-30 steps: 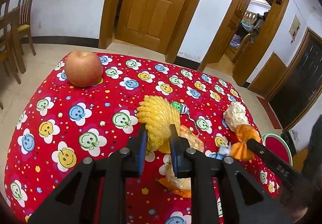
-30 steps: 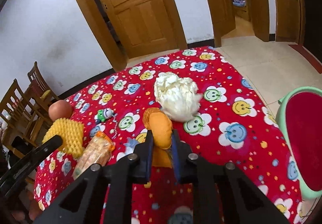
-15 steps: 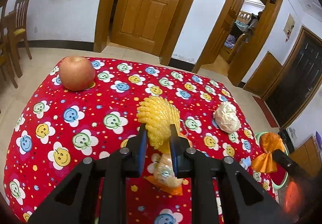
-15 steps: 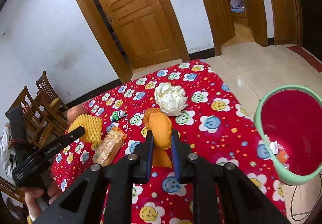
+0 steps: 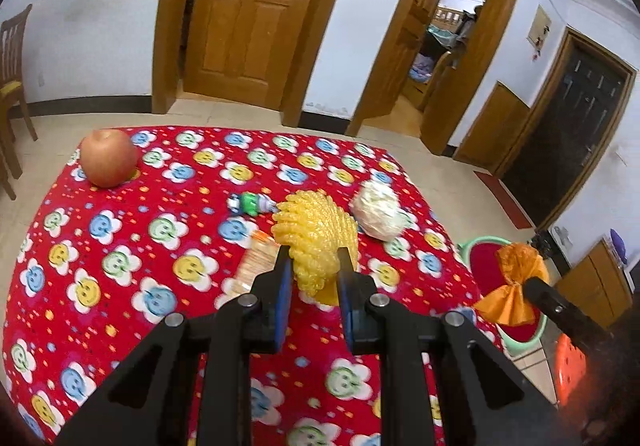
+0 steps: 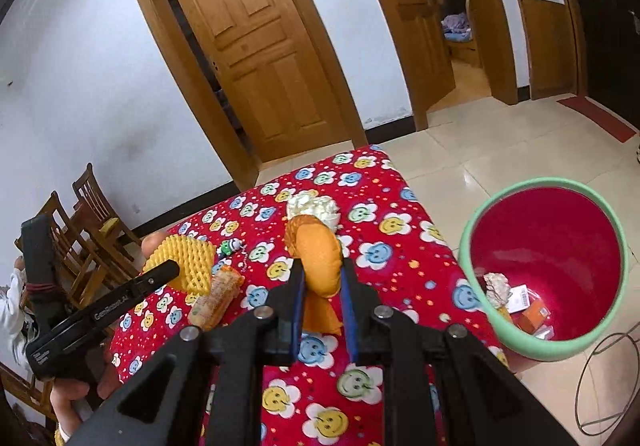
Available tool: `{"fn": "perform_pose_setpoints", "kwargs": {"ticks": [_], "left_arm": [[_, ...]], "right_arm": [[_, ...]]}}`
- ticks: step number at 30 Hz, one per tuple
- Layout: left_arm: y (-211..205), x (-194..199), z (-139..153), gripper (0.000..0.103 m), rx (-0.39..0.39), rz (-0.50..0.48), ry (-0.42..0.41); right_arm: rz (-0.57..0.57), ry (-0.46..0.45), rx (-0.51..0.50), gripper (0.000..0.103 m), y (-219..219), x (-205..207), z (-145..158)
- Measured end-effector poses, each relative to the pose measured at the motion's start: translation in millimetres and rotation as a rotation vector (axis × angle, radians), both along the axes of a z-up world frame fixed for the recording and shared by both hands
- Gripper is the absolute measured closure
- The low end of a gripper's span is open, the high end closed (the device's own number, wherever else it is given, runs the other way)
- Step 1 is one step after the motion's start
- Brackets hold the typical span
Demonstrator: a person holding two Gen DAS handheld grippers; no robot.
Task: Collect trash
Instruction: 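Carry the foam net and orange cloth over the bucket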
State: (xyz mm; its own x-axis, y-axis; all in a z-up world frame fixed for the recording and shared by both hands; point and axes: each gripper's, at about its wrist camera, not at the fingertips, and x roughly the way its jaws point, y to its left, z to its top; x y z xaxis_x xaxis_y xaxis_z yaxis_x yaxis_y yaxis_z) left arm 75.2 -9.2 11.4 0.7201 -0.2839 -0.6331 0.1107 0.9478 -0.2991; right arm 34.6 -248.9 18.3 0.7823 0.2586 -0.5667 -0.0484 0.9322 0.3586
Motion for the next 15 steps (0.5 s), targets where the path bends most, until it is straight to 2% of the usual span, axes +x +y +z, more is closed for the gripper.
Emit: {"fn": "perform_pose_setpoints", "kwargs": {"ticks": [9, 15], "left_arm": [[-44, -6, -15, 0.083, 0.003, -0.076, 0.05], [-69, -8, -25, 0.083, -0.028, -0.147, 0.07]], "right_arm": [[-0.043, 0.043, -0.028, 0.085, -21, -12, -22], [-0.051, 0.07, -0.008, 0.085, -33, -14, -35]]}}
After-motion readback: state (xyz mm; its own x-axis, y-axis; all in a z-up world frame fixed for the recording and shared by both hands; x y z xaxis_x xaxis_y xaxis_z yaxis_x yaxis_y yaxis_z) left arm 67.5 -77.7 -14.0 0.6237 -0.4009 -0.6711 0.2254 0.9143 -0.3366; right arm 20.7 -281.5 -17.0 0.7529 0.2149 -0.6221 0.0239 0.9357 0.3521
